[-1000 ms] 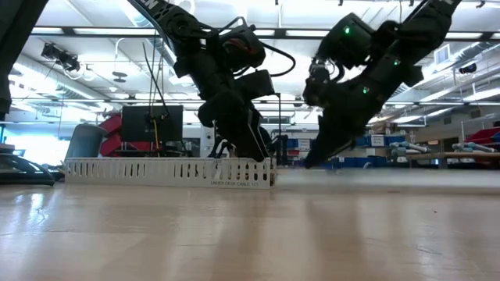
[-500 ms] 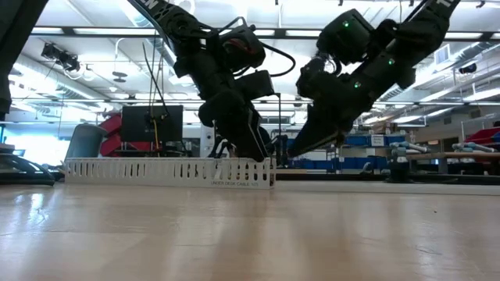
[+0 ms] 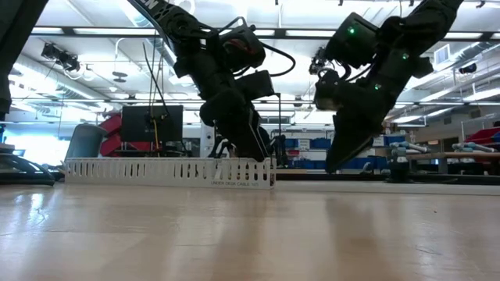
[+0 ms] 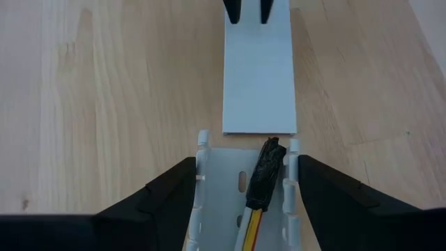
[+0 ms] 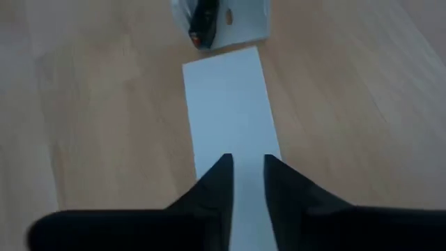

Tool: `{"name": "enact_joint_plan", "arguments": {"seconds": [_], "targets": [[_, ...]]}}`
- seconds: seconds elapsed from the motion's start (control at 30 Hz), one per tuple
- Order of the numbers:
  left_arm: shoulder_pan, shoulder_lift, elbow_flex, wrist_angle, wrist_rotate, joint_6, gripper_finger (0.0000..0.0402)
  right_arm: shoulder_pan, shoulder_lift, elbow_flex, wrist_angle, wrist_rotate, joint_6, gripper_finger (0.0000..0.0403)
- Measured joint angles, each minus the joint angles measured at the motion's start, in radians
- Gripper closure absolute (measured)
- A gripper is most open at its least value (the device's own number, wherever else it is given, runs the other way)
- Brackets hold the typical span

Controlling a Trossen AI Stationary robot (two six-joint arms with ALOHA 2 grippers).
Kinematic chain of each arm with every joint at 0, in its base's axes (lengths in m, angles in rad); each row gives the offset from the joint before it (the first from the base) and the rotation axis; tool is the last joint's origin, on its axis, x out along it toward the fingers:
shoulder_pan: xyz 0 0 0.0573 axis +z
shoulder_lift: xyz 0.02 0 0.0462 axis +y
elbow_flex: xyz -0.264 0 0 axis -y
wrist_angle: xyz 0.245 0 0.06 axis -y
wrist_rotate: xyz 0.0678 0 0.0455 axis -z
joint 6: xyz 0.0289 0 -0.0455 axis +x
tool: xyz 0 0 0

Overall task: Ziptie cables
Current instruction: Close the white cable duct

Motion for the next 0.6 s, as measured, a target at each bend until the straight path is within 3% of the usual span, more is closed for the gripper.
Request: {"name": "enact_joint_plan", "arguments": {"seconds": [0.33, 0.6], "targets": [[0.0, 0.0, 0.0, 0.0, 0.0, -0.006, 0.0179, 0.0, 0.001, 0.0, 0.014, 0.036, -0.128, 0.0206], [-0.002, 0.0, 0.0, 0.014, 0.0, -0.011, 0.0179, 0.01, 0.007, 0.0, 0.02, 0.024, -0.156, 0.014]]}}
